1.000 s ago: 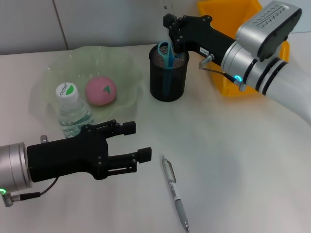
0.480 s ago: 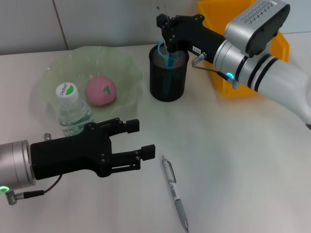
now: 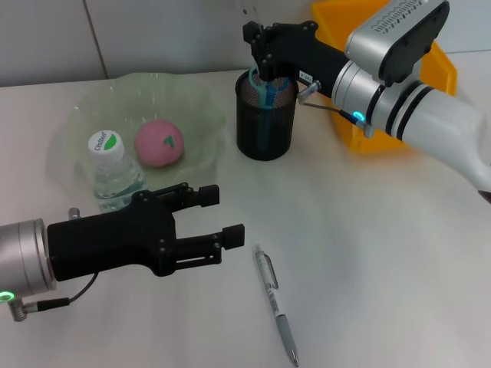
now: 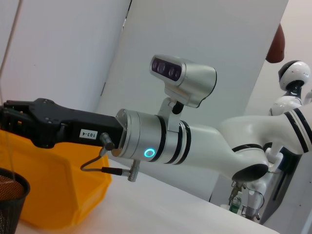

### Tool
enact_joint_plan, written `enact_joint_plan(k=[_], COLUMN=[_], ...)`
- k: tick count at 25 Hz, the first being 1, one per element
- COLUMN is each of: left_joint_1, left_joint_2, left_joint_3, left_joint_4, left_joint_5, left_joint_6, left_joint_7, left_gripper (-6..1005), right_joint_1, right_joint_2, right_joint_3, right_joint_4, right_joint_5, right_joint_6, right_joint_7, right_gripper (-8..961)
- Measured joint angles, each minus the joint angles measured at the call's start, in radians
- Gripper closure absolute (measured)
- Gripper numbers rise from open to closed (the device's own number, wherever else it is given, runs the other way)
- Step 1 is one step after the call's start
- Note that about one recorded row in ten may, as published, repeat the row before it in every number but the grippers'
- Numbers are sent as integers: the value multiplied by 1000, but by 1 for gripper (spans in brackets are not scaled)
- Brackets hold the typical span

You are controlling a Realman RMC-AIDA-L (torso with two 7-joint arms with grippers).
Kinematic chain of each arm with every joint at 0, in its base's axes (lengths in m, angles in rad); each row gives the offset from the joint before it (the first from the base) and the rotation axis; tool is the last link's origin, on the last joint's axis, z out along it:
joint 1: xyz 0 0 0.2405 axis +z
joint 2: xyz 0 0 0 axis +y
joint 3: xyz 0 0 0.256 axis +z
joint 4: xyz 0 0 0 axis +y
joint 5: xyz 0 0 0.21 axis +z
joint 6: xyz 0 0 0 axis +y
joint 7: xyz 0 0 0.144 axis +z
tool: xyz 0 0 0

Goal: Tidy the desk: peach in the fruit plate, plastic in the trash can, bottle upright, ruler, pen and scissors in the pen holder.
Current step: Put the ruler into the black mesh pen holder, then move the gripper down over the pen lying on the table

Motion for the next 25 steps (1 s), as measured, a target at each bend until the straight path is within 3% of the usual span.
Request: enact_joint_plan(k=[17,25], left_joint_1=[0,-1], left_joint_2=[-5,-5], left_joint_3=[-3,-6], left_joint_4=[3,5], left_joint_5=[-4,-5], left_joint_6=[0,1], left_joint_7=[0,3], left_gripper=[197,196], right_joint_1=[-16,-73], right_joint_2=[-2,-7], right_joint_3=[9,12], right_joint_4=[4,-29], right_joint_5=[3,5], right_joint_6=[13,-87], right_joint_7=[12,87], right_gripper=[799,460])
